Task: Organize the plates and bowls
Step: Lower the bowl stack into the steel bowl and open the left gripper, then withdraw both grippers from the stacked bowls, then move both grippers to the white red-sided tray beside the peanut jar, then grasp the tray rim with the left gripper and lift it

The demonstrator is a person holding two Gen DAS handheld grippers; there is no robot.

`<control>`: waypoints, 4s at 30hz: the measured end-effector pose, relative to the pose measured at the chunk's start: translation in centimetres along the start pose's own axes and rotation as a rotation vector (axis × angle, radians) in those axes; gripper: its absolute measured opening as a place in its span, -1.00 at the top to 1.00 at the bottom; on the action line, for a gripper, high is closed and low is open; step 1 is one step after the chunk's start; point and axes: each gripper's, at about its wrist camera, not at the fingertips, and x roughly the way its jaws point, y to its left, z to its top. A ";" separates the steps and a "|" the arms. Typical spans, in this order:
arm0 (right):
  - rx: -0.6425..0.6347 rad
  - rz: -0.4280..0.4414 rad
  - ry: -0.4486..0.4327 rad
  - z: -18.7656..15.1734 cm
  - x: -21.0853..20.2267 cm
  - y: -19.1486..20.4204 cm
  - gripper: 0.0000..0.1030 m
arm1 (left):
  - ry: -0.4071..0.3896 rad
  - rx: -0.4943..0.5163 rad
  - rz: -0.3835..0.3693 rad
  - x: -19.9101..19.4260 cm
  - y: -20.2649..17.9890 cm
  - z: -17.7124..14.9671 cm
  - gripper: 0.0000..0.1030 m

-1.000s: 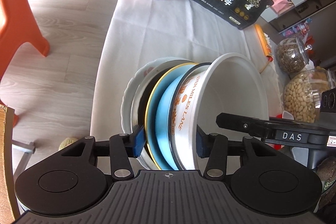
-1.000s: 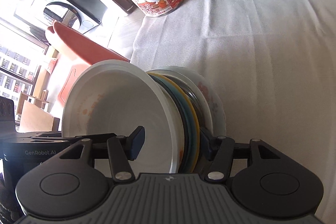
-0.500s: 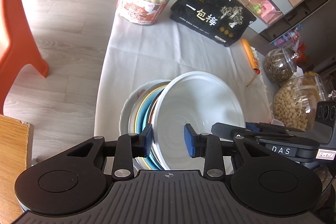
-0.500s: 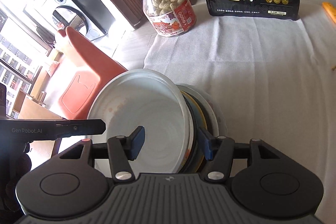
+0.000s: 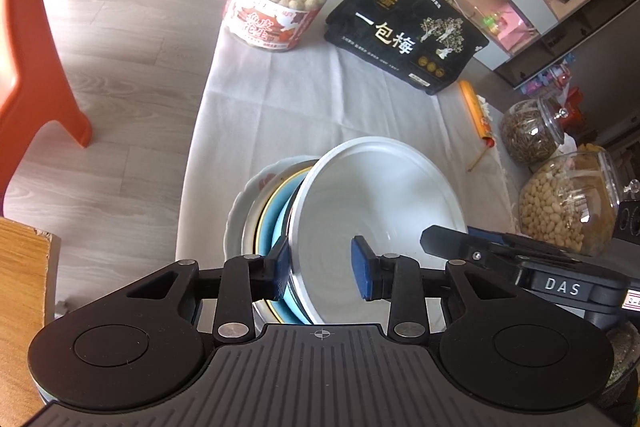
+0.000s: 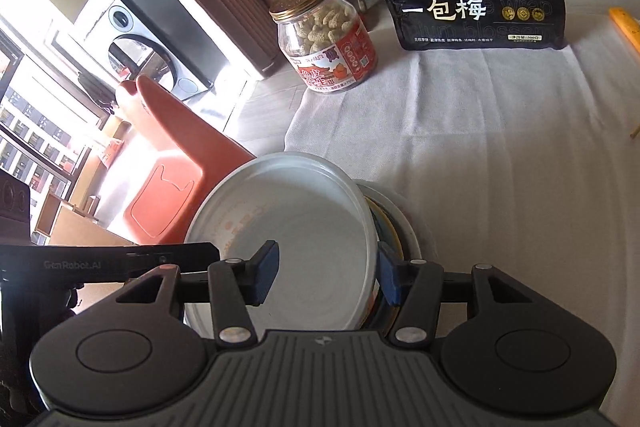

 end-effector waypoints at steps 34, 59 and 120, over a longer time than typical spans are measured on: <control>0.091 -0.462 -0.521 -7.6 -18.2 -17.7 -0.19 | -0.093 0.242 -0.111 6.1 -20.7 -3.9 0.39; 0.440 -0.478 -0.340 -13.9 -16.1 -32.0 0.22 | 0.150 0.385 -0.084 23.5 -33.0 -11.4 0.57; 0.149 -0.262 -0.151 -13.6 -7.3 -18.6 0.34 | 0.110 0.278 0.147 17.8 -18.1 -11.4 0.57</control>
